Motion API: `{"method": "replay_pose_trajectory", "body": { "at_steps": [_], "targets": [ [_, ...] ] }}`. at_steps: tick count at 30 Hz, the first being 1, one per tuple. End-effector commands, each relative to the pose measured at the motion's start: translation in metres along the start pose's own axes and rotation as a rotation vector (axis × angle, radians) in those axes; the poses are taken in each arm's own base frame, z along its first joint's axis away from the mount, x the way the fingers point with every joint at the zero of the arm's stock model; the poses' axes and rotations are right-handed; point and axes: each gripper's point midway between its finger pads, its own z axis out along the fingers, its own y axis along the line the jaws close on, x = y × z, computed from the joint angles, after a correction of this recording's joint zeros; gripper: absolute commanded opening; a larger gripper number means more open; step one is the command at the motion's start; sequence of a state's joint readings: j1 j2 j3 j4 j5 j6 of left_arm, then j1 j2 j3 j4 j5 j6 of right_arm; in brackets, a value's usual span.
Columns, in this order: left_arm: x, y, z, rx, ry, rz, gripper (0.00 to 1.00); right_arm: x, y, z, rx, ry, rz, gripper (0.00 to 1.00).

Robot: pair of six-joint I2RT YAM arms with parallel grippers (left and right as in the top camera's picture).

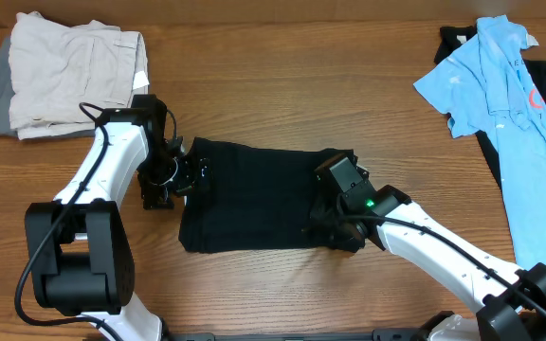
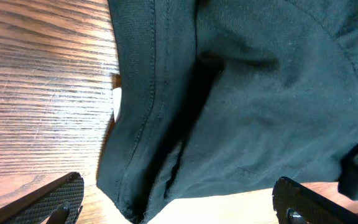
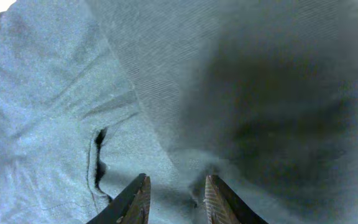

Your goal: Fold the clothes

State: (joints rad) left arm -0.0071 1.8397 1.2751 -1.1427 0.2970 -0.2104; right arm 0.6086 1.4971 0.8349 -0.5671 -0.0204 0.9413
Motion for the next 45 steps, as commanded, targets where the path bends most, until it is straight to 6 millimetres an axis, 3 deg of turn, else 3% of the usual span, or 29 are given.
{"method": "replay_pose_trajectory", "body": {
  "at_steps": [1,5,10,13,14,19,25,35,41,45],
  "targets": [
    [0.002,-0.006,-0.007,0.018,-0.021,-0.007,1.00,-0.012,0.024,-0.013,-0.059,-0.026,-0.036,0.35],
    [0.002,-0.005,-0.007,0.014,-0.022,-0.007,1.00,-0.025,0.038,-0.039,-0.061,-0.046,-0.063,0.44],
    [0.002,-0.005,-0.007,0.012,-0.020,-0.008,1.00,-0.064,0.037,-0.086,-0.002,-0.155,-0.032,0.57],
    [0.003,-0.005,-0.007,0.012,-0.020,-0.007,1.00,-0.085,0.031,-0.099,0.010,-0.196,-0.071,0.55],
    [0.003,-0.005,-0.007,0.012,-0.020,-0.008,1.00,-0.091,0.026,-0.099,0.020,-0.202,-0.069,0.47],
    [0.004,-0.005,-0.006,0.011,-0.012,-0.010,1.00,-0.110,-0.012,-0.082,0.105,-0.166,-0.009,0.04],
    [0.004,-0.005,-0.006,0.010,-0.012,-0.009,1.00,-0.115,-0.020,-0.051,0.089,-0.070,0.020,0.04],
    [0.005,-0.005,-0.006,0.011,-0.012,0.007,1.00,-0.093,0.023,0.017,-0.075,0.103,-0.013,0.04],
    [0.004,-0.005,-0.006,0.012,-0.013,0.009,1.00,-0.088,0.043,0.033,-0.139,0.123,-0.011,0.04],
    [0.004,-0.005,-0.006,0.011,-0.012,0.009,1.00,-0.096,0.060,0.029,-0.195,0.095,-0.041,0.04]
  ]
}}
